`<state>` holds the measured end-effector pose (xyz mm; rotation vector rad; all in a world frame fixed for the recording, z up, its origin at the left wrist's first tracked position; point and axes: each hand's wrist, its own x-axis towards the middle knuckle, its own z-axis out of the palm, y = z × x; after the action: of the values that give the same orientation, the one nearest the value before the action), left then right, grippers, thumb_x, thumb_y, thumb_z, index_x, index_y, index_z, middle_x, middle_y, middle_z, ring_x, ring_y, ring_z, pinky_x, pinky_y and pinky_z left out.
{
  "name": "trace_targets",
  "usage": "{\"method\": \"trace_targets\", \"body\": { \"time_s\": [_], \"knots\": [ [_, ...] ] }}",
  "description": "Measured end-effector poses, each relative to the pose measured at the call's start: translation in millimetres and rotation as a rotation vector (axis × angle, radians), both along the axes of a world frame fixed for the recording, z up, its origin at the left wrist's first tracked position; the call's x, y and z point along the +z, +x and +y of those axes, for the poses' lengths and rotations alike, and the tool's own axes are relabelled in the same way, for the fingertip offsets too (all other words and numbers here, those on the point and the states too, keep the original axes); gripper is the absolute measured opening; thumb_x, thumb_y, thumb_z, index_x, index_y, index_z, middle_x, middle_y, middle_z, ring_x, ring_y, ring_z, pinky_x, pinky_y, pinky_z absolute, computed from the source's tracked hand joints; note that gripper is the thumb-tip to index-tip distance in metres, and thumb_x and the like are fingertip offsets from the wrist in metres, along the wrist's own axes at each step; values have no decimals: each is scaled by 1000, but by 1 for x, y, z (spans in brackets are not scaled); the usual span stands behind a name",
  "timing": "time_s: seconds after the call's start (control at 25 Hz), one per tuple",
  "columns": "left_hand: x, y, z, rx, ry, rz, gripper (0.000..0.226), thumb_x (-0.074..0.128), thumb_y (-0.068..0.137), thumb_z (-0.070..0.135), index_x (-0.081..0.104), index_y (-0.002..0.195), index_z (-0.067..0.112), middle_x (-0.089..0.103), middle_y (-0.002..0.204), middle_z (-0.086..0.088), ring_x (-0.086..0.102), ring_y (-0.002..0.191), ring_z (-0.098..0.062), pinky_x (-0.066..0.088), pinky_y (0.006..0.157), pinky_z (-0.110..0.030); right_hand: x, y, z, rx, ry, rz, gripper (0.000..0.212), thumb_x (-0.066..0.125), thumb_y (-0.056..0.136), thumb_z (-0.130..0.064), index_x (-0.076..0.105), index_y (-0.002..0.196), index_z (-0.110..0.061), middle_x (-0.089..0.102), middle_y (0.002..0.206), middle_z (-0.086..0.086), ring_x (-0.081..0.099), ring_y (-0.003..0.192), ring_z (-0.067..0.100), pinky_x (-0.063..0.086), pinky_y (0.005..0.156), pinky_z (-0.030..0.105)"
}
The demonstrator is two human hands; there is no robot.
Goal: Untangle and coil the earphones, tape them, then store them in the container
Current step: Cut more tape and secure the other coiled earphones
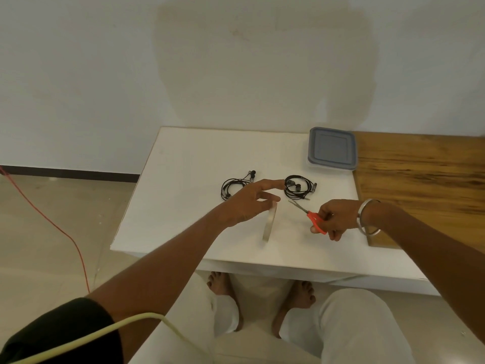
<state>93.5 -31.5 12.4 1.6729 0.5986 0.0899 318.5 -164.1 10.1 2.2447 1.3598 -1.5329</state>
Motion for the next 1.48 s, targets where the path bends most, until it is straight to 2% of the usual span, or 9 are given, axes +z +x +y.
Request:
{"method": "trace_targets", "body": {
  "time_s": [0.16,0.4,0.56,0.76,0.84,1.04,1.16,1.32,1.48],
  "knots": [
    [-3,2,0,-31,49,15,59,56,93,0,52,128,47,54,123,33,62,107,6,50,79,-9,19,-7,13,157,-11,-135,57,58,73,-70,62,92,-16,74,72,-1,70,64,9,47,67,21],
    [-5,7,0,-63,113,21,55,58,92,0,48,140,26,51,139,10,63,110,-4,49,85,-7,33,-13,25,248,6,-211,58,58,75,-67,59,99,-14,73,80,4,66,64,13,50,71,24],
    [-3,10,-1,-103,168,48,58,58,91,-2,45,142,22,50,142,5,63,111,-9,46,89,-6,37,-16,29,291,34,-236,53,59,77,-64,57,99,-16,69,76,3,62,62,14,49,65,23],
    [-2,10,-1,-114,167,41,59,59,91,-3,45,142,22,50,143,4,63,114,-14,45,101,-24,36,-16,35,343,36,-281,47,60,78,-61,57,94,-17,66,74,4,60,61,15,49,64,23],
    [-2,10,-1,-111,165,39,58,59,91,-1,46,141,24,50,142,4,62,114,-14,47,100,-22,35,-14,36,359,47,-301,46,59,79,-61,58,92,-17,66,75,5,59,60,15,49,64,24],
    [-2,9,0,-88,112,42,59,61,90,-3,47,140,25,53,138,9,64,106,-5,48,82,-5,31,-10,37,365,130,-348,40,61,79,-59,57,83,-20,64,68,2,55,54,13,46,57,22],
    [-3,8,-1,-74,45,29,62,62,89,-4,47,140,27,52,136,13,65,105,-6,50,83,-9,26,-8,36,339,188,-345,32,63,80,-55,53,75,-25,58,58,-4,53,49,10,40,53,19],
    [1,7,0,-20,-108,13,69,65,87,-4,41,144,28,47,144,9,65,101,-10,52,98,-33,21,-1,30,272,244,-324,34,62,80,-55,58,79,-21,62,55,-2,53,44,9,43,51,19],
    [4,5,0,-10,-130,7,72,66,87,-4,38,146,26,44,145,9,65,101,-10,51,98,-33,11,7,19,150,224,-291,37,55,86,-54,58,77,-19,65,64,0,59,51,12,43,54,19]
  ]
}}
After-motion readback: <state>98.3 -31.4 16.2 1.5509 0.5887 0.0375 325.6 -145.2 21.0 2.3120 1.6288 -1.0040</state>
